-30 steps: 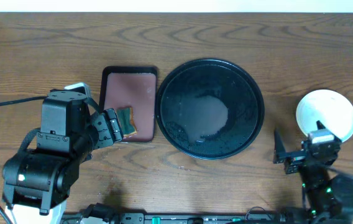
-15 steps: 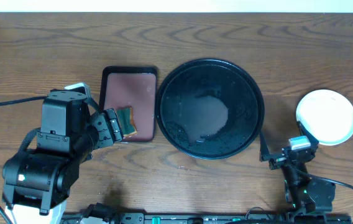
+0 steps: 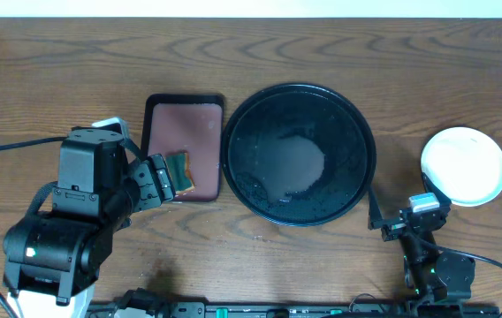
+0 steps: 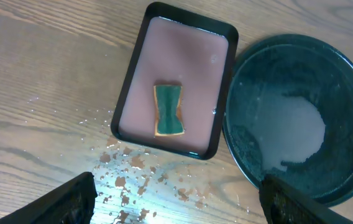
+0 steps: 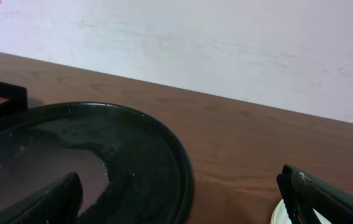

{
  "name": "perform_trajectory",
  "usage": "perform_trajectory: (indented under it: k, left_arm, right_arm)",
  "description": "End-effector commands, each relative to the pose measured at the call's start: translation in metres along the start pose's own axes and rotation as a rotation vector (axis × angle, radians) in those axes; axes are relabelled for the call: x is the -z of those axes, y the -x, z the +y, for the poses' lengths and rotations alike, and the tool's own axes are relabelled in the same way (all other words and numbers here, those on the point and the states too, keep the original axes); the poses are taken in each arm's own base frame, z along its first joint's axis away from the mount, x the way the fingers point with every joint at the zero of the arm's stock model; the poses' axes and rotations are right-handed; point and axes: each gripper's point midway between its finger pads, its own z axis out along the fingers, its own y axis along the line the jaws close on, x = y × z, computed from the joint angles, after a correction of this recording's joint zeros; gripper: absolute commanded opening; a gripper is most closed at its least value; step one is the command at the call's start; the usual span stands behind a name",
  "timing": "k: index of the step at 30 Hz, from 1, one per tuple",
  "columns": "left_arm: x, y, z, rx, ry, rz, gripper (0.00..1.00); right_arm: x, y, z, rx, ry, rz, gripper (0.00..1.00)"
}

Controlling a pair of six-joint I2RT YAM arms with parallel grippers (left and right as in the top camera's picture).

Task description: Clean dirty plates on tray and stack at the side

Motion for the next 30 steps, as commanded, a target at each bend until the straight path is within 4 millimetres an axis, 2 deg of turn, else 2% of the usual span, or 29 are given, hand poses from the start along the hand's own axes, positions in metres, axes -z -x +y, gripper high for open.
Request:
perform_trajectory:
  k: [1,11,14,19,22,26,30]
  left_arm:
    - [0.004,0.003,0.001,-0.001,0.0,-0.011,0.85]
    - [0.003,0.002,0.002,-0.003,0.006,-0.008,0.85]
    - [0.001,0.015,0.016,-0.002,0.091,-0.084,0.85]
    - [-0.011,0.06,0.006,0.023,0.01,-0.36,0.85]
    - [-0.016,0.069,-0.002,0.007,-0.06,-0.497,0.85]
    - [-0.024,0.06,0.002,0.028,-0.11,-0.629,0.85]
    - [-0.033,0.038,0.013,0.044,-0.152,-0.724,0.85]
  right_arm:
    - [0.0,0.0,0.003,0.0,0.014,-0.002,0.99]
    - [0.0,0.0,0.003,0.0,0.014,-0.002,0.99]
    - [0.0,0.0,0.003,0.0,0.014,-0.002,0.99]
    - [0.0,0.0,0.003,0.0,0.014,-0.002,0.99]
    - [0.0,0.0,0.003,0.0,0.014,-0.002,0.99]
    - [0.0,0.0,0.003,0.0,0.014,-0.002,0.99]
    - [0.0,0.0,0.003,0.0,0.014,-0.001,0.99]
